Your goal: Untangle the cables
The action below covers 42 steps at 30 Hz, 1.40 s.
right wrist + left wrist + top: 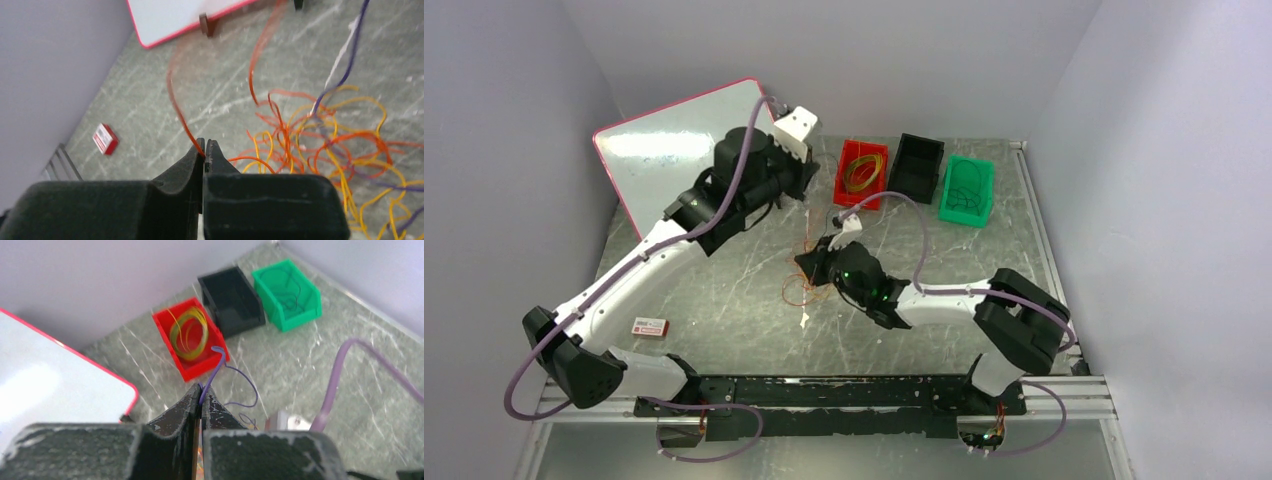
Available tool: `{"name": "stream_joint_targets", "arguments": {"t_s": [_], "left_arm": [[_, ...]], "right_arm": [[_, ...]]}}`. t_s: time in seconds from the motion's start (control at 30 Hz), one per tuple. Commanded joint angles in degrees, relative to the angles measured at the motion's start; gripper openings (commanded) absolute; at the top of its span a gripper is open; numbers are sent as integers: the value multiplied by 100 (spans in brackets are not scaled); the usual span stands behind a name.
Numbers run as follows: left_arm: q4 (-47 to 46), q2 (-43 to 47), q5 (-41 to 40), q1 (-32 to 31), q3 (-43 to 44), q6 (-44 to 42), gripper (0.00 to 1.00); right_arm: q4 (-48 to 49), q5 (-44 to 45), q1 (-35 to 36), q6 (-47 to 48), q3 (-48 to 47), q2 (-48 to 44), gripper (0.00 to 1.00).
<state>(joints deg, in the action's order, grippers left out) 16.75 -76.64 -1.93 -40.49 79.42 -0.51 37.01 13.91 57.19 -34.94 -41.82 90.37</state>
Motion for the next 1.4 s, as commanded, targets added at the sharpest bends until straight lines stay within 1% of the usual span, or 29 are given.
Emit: {"name": "stream_joint_targets", "arguments": {"t_s": [0.0,0.27,0.53,0.57,0.67,0.73,0.8,0.87,0.93,1.03,1.17,1.27,1.37], "left_arm": [[45,-69,-262,75,829,-323,7],[243,-351,-423,109,1911,-656,7],[127,-365,-502,109,2379,-916,7],[49,-334,-513,111,2393,-993,7],[-232,-230,-536,110,2360,-1140,7],[-393,-176,-544,104,2331,-1213,7],[-547,-123,-551,103,2280,-1270,7],[-679,-86,-598,104,2219,-1327,7],[-772,-79,-645,105,2157,-1382,7],[-881,-62,-697,106,2082,-1424,7],[-945,-53,-621,107,2065,-1417,7],[-908,-78,-603,104,2103,-1416,7],[-891,-96,-593,110,2109,-1404,7]], "right_arm": [[21,297,311,-99,295,253,0],[-6,349,562,-79,322,635,0],[-48,346,607,-25,468,473,0],[-82,311,610,44,466,375,2],[-296,260,644,249,465,40,20],[-518,211,667,412,456,-287,30],[-769,193,678,512,472,-657,37],[-978,184,687,554,541,-1046,41],[-1282,166,682,610,615,-1428,49],[-1785,301,688,684,648,-2013,56],[-2533,980,693,918,515,-2877,64],[-2933,1431,682,1303,195,-3469,69],[-3147,1635,667,1765,-279,-3737,72]]}}
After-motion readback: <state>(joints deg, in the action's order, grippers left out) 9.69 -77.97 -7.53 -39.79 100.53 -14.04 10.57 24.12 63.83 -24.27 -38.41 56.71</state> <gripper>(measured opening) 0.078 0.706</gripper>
